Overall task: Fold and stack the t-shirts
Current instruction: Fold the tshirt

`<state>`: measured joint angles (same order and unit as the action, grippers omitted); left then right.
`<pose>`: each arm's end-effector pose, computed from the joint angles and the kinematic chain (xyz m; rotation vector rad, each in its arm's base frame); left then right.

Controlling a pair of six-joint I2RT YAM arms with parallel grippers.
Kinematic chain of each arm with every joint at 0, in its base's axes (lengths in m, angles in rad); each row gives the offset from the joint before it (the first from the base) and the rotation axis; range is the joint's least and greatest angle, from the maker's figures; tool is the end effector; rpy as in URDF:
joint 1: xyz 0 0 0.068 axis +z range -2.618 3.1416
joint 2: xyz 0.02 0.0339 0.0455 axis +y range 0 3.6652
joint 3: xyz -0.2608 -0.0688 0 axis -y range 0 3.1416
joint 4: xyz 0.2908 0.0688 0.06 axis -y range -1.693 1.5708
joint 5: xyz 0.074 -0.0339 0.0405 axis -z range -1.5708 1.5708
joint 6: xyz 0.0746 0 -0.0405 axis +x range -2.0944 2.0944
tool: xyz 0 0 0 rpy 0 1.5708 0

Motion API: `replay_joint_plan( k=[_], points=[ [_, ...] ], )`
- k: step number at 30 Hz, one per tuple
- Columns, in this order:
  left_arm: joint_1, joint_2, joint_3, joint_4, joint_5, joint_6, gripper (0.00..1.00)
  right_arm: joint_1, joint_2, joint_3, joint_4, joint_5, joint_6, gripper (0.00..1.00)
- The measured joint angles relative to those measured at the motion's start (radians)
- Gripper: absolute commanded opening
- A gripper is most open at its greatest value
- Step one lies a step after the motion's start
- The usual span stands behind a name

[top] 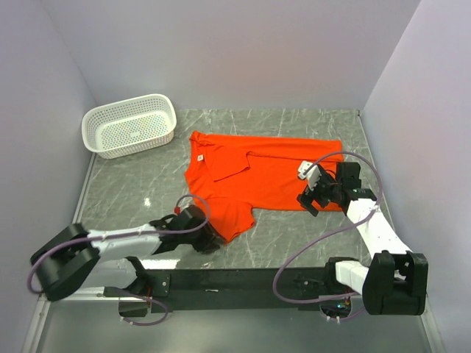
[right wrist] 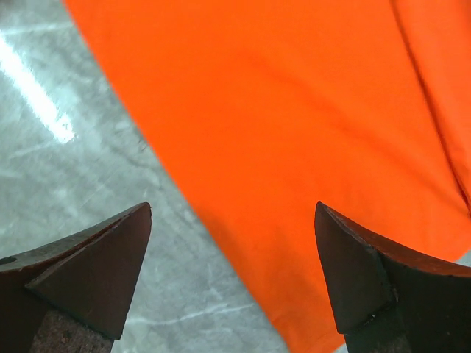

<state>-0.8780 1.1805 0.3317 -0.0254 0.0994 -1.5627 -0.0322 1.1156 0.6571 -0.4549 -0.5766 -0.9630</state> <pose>0.1560 -0.1995 0.0624 -0.8985 2.6728 -1.0096 0.2773 0.0318 0.1648 -1.2374 1.9468 0.2245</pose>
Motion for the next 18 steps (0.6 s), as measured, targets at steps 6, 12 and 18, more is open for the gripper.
replay_joint_plan(
  k=[6, 12, 18],
  points=[
    [-0.062, 0.204, 0.172, -0.034, -0.045, -0.100, 0.46, 0.000, -0.029, -0.038, 0.062, 0.005, 0.091, 0.98],
    [-0.066, 0.256, 0.211, -0.030, -0.056, -0.135, 0.30, -0.009, -0.058, -0.043, 0.072, 0.008, 0.111, 0.98],
    [-0.071, 0.238, 0.210, -0.077, -0.130, -0.113, 0.00, -0.027, -0.061, -0.043, 0.070, 0.008, 0.110, 0.98]
  ],
)
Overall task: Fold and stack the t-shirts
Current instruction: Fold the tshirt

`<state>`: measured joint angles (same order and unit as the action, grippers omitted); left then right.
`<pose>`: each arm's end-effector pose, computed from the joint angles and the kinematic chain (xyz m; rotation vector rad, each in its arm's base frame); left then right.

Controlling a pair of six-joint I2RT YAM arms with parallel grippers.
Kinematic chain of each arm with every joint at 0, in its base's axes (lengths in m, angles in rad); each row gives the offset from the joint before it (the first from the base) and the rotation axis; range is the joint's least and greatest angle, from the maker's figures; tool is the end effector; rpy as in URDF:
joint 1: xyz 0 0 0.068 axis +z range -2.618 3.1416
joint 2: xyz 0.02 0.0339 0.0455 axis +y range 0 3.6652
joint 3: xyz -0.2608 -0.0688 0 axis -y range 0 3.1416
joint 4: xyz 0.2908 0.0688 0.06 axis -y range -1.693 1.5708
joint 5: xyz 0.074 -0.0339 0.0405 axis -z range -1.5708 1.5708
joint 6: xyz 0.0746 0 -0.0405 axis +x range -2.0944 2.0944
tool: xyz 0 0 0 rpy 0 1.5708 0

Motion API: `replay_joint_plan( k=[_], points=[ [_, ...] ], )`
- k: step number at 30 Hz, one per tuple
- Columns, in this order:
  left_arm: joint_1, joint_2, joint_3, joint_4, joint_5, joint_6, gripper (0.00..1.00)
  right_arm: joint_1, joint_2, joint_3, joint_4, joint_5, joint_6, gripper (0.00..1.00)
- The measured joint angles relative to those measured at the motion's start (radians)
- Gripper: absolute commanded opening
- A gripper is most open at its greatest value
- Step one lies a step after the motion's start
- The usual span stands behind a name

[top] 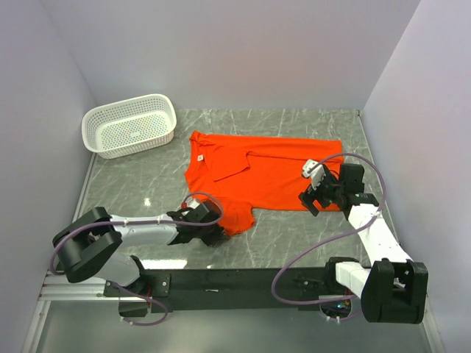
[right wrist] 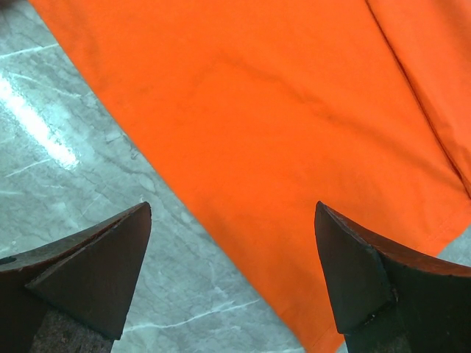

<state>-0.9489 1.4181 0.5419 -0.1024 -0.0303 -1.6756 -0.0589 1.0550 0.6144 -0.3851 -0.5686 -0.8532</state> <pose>0.1740 -0.2389 0.0630 -1.0238 2.6555 -0.8283 0.2747 0.0240 0.1700 -1.0983 1.9596 0.2014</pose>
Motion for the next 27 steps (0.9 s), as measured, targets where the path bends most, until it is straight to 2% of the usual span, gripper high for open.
replay_joint_plan(
  k=[6, 11, 12, 15, 17, 19, 23, 27],
  points=[
    [0.000, -0.095, -0.028, -0.064, -0.092, 0.101, 0.00, -0.022, 0.000, 0.024, -0.106, 0.005, -0.102, 1.00],
    [0.001, -0.274, -0.105, -0.029, -0.110, 0.205, 0.00, -0.139, 0.011, 0.043, -0.158, 0.042, -0.256, 1.00],
    [0.001, -0.307, -0.119, -0.018, -0.109, 0.220, 0.00, -0.172, 0.033, 0.057, -0.166, 0.063, -0.277, 0.85],
    [0.001, -0.386, -0.157, 0.011, -0.106, 0.246, 0.00, -0.272, 0.200, 0.211, -0.297, 0.087, -0.375, 0.66],
    [0.001, -0.411, -0.169, 0.026, -0.101, 0.254, 0.00, -0.339, 0.349, 0.344, -0.367, 0.085, -0.443, 0.65],
    [0.001, -0.426, -0.175, 0.039, -0.096, 0.265, 0.00, -0.397, 0.443, 0.396, -0.383, 0.087, -0.521, 0.65],
    [0.001, -0.439, -0.176, 0.050, -0.091, 0.289, 0.00, -0.470, 0.486, 0.348, -0.445, 0.111, -0.700, 0.64],
    [0.001, -0.450, -0.172, 0.053, -0.091, 0.324, 0.00, -0.475, 0.509, 0.320, -0.485, 0.124, -0.825, 0.61]
  ],
)
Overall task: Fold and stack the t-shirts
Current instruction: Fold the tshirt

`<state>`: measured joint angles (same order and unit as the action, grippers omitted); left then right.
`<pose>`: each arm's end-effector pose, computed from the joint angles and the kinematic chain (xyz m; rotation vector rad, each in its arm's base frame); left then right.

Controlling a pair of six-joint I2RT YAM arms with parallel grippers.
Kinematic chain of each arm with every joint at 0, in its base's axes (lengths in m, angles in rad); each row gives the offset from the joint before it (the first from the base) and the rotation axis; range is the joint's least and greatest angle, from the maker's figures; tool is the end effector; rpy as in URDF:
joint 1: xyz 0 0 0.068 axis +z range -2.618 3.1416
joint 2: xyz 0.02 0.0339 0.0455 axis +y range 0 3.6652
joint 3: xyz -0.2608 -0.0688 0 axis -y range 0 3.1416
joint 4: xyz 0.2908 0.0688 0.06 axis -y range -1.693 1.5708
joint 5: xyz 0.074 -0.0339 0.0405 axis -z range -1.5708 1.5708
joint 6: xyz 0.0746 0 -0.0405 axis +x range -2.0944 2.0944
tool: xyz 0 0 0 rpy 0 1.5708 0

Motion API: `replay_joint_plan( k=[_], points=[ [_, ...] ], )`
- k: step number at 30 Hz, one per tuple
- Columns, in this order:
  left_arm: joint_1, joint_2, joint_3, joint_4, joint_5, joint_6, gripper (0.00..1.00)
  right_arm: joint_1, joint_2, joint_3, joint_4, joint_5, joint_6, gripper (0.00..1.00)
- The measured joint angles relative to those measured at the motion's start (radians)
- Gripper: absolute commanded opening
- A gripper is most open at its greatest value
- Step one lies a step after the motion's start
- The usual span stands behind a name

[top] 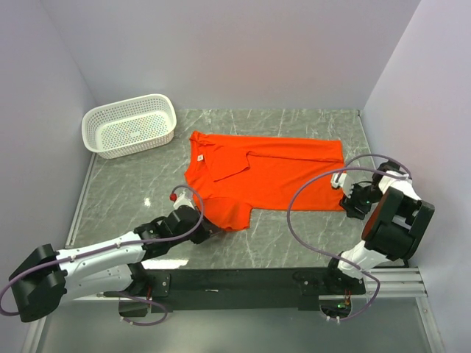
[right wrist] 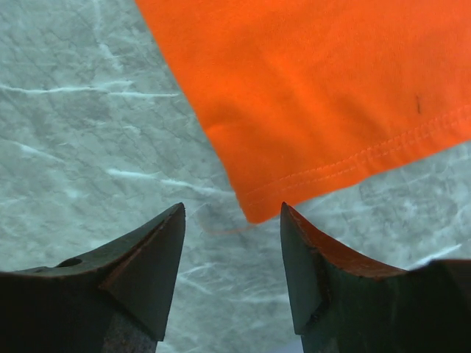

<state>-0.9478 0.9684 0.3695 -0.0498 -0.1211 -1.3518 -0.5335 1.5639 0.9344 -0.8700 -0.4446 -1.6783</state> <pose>0.1615 -0.2093 0.1246 -0.5657 2.3934 -1.0536 0.2735 -0.1243 0.1106 -1.4844 2.2634 0.1880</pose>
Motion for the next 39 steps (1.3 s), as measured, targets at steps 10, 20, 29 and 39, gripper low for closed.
replay_joint_plan(
  k=[10, 20, 29, 39],
  points=[
    [0.002, -0.070, 0.001, 0.001, -0.005, 0.050, 0.00, 0.016, 0.013, -0.068, 0.090, -0.005, -0.085, 0.58],
    [0.025, -0.042, 0.012, 0.003, 0.000, 0.084, 0.00, 0.048, 0.028, -0.062, 0.143, 0.018, -0.064, 0.10],
    [0.047, -0.065, 0.065, -0.040, -0.008, 0.103, 0.00, 0.047, 0.024, -0.054, 0.124, -0.006, -0.070, 0.00],
    [0.143, -0.100, 0.118, -0.050, 0.018, 0.119, 0.00, 0.047, -0.005, 0.045, 0.090, -0.127, 0.030, 0.00]
  ],
)
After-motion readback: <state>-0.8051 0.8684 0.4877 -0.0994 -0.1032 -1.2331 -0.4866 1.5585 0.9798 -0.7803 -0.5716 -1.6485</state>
